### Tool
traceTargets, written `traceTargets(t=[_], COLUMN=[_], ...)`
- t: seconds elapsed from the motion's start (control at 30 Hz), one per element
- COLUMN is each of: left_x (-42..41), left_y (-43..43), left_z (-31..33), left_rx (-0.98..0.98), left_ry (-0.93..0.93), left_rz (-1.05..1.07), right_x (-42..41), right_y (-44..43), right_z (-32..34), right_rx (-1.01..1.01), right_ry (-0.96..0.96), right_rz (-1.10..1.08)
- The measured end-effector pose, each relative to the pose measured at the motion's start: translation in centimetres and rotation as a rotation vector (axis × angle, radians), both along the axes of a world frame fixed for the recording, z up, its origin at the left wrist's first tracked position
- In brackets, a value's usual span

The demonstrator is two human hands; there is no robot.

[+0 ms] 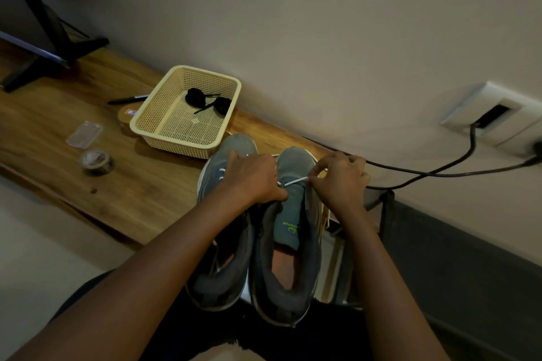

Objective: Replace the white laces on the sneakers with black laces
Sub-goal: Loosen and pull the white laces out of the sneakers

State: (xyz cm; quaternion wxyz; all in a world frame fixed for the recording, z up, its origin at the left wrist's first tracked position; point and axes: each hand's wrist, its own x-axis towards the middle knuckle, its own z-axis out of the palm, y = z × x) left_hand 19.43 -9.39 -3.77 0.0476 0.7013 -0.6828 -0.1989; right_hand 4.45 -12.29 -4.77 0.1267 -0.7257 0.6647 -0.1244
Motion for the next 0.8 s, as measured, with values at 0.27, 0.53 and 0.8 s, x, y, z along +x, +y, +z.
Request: traceTargets(t=[0.27, 0.53, 0.8], left_x=[-0.4, -1.1, -0.8], left_y=[0.8, 0.9, 1.0], left_z=[-0.3, -0.4, 0.0], left_rx=[-0.139, -0.108, -0.045], left_ry=[-0.126, -0.103, -0.043], left_rz=[0.101, 0.184, 0.212], right_x=[0.7, 0.0, 0.4], right_y=[0.3, 0.0, 0.4], right_z=[-0.2, -0.3, -0.2], right_rx=[0.018, -0.121, -0.019], right_ry=[0.055, 0.089, -0.039], right_rz=[0.17, 0.088, 0.149])
